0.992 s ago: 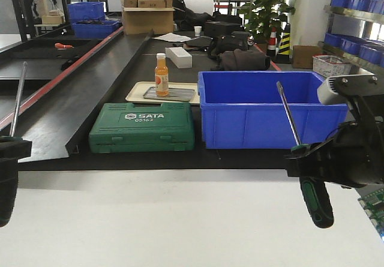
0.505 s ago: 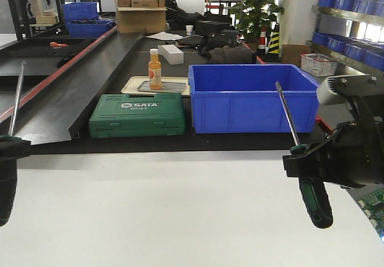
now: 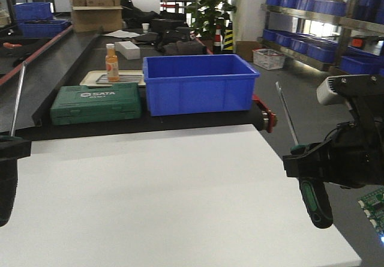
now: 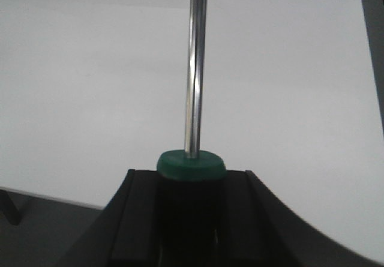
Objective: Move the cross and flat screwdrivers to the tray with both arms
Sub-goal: 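Drive the base away from the table holding both screwdrivers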
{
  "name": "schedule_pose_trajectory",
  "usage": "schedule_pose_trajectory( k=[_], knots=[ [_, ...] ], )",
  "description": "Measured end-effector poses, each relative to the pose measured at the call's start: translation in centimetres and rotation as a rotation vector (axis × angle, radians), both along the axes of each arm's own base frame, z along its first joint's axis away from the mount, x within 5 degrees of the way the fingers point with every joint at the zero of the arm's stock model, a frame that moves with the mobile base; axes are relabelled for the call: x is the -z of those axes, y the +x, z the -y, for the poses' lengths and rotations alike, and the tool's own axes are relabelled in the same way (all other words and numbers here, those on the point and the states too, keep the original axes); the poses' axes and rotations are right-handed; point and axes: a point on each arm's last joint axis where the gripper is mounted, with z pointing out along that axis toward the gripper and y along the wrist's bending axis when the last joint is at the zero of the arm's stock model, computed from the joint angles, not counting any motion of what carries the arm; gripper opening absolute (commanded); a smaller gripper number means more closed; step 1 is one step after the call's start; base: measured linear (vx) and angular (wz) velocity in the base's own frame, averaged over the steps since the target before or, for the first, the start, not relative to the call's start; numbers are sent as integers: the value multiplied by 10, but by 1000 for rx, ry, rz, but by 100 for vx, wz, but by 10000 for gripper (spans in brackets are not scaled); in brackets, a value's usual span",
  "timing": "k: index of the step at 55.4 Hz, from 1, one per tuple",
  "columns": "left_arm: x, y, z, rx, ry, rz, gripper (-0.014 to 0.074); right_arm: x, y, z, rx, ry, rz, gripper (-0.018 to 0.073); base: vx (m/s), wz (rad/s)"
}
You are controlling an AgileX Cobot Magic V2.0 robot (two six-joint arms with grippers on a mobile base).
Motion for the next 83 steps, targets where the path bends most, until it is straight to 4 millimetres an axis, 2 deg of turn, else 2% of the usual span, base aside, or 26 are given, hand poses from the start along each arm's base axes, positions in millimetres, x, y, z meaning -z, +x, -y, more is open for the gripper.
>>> schedule_pose_trajectory(
  k=[45, 83],
  knots=[
    [0, 0, 0, 0, 0, 0, 0, 1, -2, 0, -7, -8, -20, -8, -18, -68],
    [0, 0, 0, 0, 0, 0, 0, 2, -2, 0, -8, -8, -25, -8, 9, -48]
  ],
)
